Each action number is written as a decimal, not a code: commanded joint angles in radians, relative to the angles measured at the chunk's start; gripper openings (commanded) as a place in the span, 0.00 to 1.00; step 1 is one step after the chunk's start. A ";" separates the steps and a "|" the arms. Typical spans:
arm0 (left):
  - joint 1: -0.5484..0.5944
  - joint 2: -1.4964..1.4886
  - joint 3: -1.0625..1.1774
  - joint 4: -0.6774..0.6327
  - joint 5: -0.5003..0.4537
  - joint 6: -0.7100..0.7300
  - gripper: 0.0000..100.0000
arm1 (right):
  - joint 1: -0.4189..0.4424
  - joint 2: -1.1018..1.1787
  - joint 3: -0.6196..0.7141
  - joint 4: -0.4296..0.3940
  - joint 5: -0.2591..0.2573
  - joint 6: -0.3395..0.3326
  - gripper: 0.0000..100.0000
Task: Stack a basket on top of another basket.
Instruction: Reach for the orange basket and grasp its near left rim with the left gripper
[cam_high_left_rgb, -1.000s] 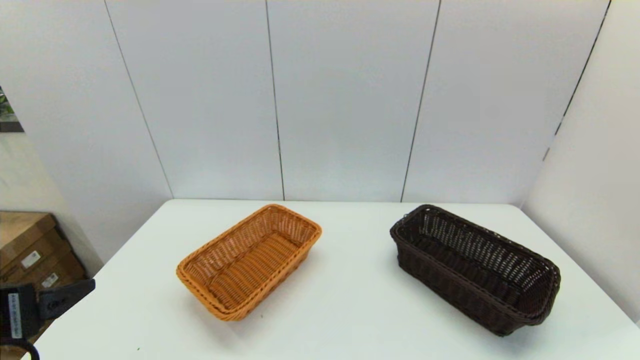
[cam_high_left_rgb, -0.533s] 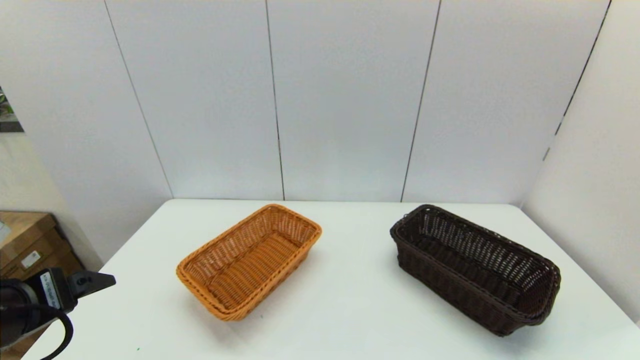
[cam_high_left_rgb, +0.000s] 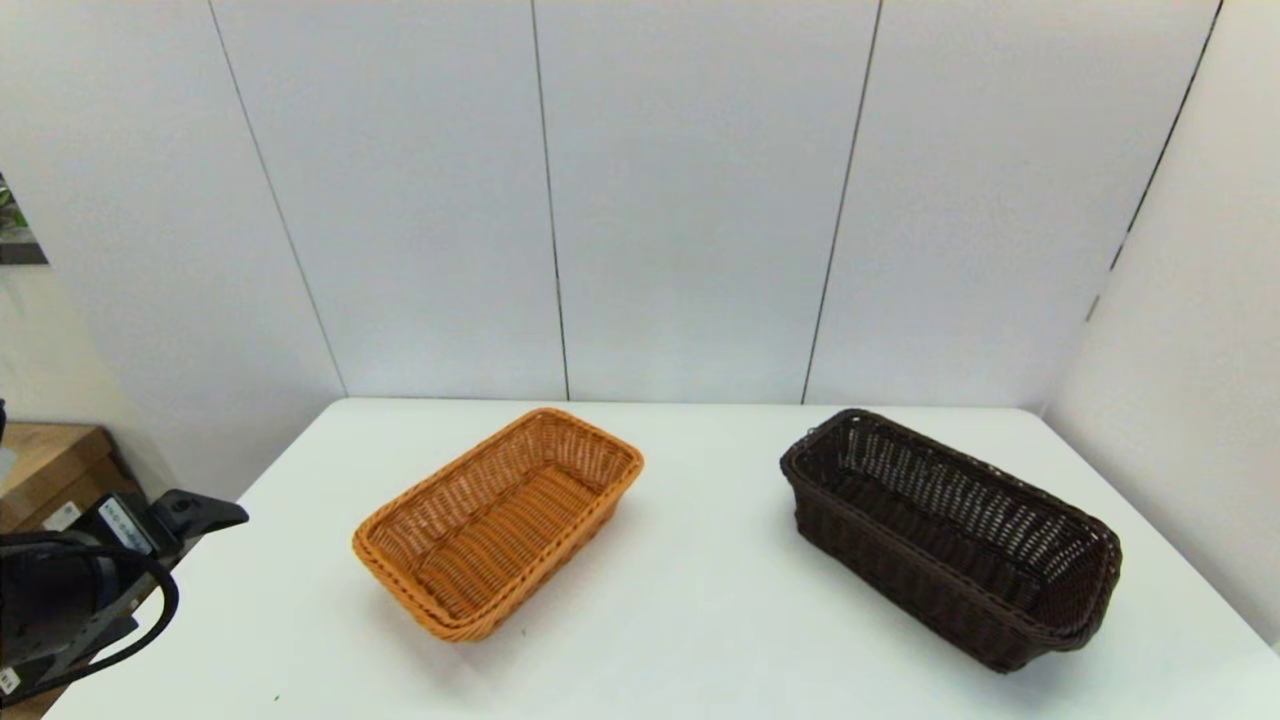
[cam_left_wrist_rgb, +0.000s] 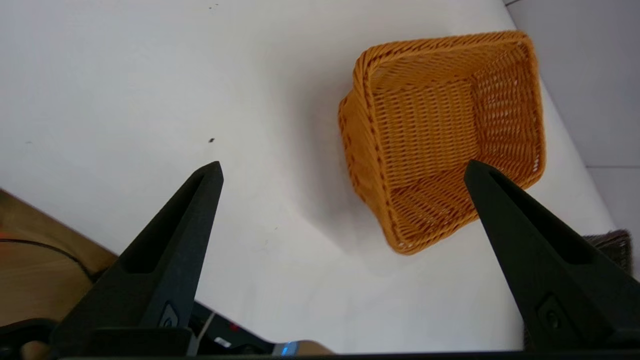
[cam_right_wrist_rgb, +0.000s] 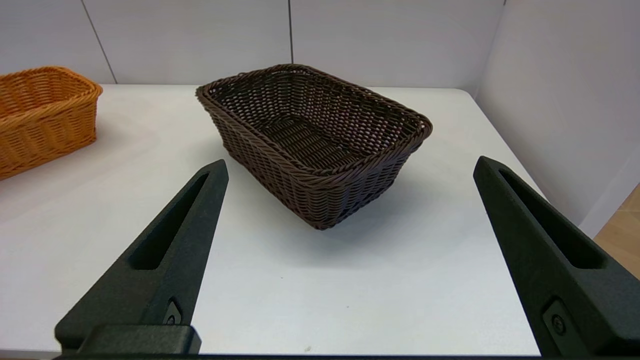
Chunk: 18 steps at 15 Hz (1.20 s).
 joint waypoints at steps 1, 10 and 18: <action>-0.001 0.107 -0.001 -0.038 0.000 -0.048 1.00 | 0.000 0.000 0.000 0.000 0.000 0.000 1.00; -0.030 0.371 -0.003 -0.119 -0.083 -0.133 1.00 | 0.000 0.000 0.000 0.000 0.000 0.000 1.00; -0.110 0.524 -0.061 -0.145 -0.124 -0.213 1.00 | 0.000 0.000 -0.001 0.000 0.000 0.000 1.00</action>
